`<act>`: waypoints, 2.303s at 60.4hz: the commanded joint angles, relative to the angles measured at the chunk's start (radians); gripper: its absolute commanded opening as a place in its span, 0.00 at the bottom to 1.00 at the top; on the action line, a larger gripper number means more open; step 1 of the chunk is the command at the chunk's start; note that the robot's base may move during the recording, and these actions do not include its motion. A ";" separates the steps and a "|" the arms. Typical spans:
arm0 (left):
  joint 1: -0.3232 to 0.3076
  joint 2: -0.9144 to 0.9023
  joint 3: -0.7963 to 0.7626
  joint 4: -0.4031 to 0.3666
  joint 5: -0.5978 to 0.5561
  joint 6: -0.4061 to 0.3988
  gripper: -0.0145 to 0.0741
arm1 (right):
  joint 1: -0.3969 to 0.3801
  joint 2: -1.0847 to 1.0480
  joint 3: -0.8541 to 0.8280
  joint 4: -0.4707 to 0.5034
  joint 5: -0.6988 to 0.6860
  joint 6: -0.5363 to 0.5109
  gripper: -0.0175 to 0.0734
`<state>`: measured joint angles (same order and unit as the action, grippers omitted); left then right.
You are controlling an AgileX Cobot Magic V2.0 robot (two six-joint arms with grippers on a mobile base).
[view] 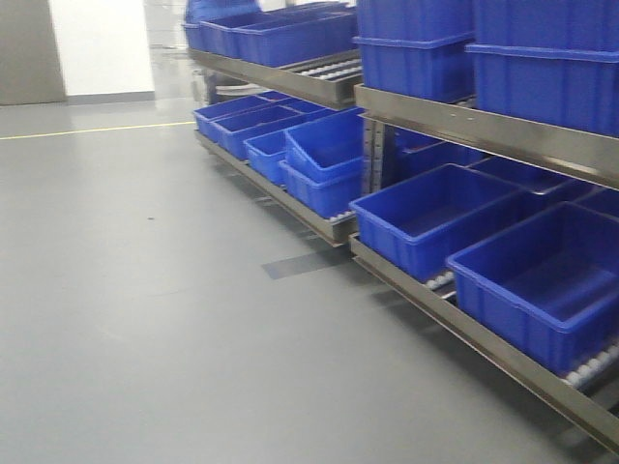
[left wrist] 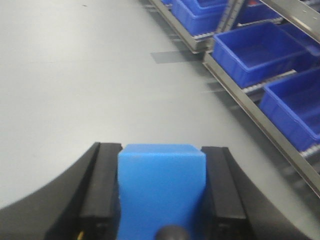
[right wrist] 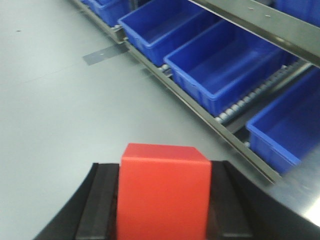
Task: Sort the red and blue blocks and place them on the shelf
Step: 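Drive the base away from the table along the bin racks, then drive the base down the aisle holding both cubes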
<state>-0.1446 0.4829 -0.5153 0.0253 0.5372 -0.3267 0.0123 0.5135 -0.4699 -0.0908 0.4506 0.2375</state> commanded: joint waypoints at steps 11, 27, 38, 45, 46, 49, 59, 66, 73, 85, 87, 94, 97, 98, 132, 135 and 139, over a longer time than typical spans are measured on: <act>0.001 0.005 -0.027 0.004 -0.078 -0.005 0.31 | -0.009 0.001 -0.027 -0.005 -0.084 -0.003 0.26; 0.001 0.005 -0.027 0.004 -0.078 -0.005 0.31 | -0.009 0.001 -0.027 -0.005 -0.084 -0.003 0.26; 0.001 0.005 -0.027 0.004 -0.078 -0.005 0.31 | -0.009 0.001 -0.027 -0.005 -0.084 -0.003 0.26; 0.001 0.005 -0.027 0.004 -0.078 -0.005 0.31 | -0.009 0.001 -0.027 -0.005 -0.084 -0.003 0.26; 0.001 0.005 -0.027 0.004 -0.078 -0.005 0.31 | -0.009 0.001 -0.027 -0.005 -0.084 -0.003 0.26; 0.001 0.005 -0.027 0.004 -0.078 -0.005 0.31 | -0.009 0.001 -0.027 -0.005 -0.084 -0.003 0.26; 0.001 0.005 -0.027 0.004 -0.078 -0.005 0.31 | -0.009 0.001 -0.027 -0.005 -0.084 -0.003 0.26; 0.001 0.005 -0.027 0.004 -0.078 -0.005 0.31 | -0.009 0.001 -0.027 -0.005 -0.084 -0.003 0.26; 0.001 0.005 -0.027 0.004 -0.078 -0.005 0.31 | -0.009 0.001 -0.027 -0.005 -0.084 -0.003 0.26; 0.001 0.005 -0.027 0.004 -0.078 -0.005 0.31 | -0.009 0.001 -0.027 -0.005 -0.084 -0.003 0.26; 0.001 0.005 -0.027 0.004 -0.078 -0.005 0.31 | -0.009 0.001 -0.027 -0.005 -0.084 -0.003 0.26; 0.001 0.005 -0.027 0.004 -0.078 -0.005 0.31 | -0.009 0.001 -0.027 -0.005 -0.084 -0.003 0.26; 0.001 0.005 -0.027 0.004 -0.078 -0.005 0.31 | -0.009 0.001 -0.027 -0.005 -0.084 -0.003 0.26; 0.001 0.005 -0.027 0.004 -0.078 -0.005 0.31 | -0.009 0.001 -0.027 -0.005 -0.084 -0.003 0.26; 0.001 0.005 -0.027 0.004 -0.078 -0.005 0.31 | -0.009 0.001 -0.027 -0.005 -0.084 -0.003 0.26; 0.001 0.005 -0.027 0.004 -0.078 -0.005 0.31 | -0.009 0.001 -0.027 -0.005 -0.084 -0.003 0.26; 0.001 0.005 -0.027 0.004 -0.078 -0.005 0.31 | -0.009 0.001 -0.027 -0.005 -0.084 -0.003 0.26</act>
<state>-0.1446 0.4829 -0.5153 0.0253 0.5372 -0.3267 0.0123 0.5135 -0.4699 -0.0908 0.4506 0.2375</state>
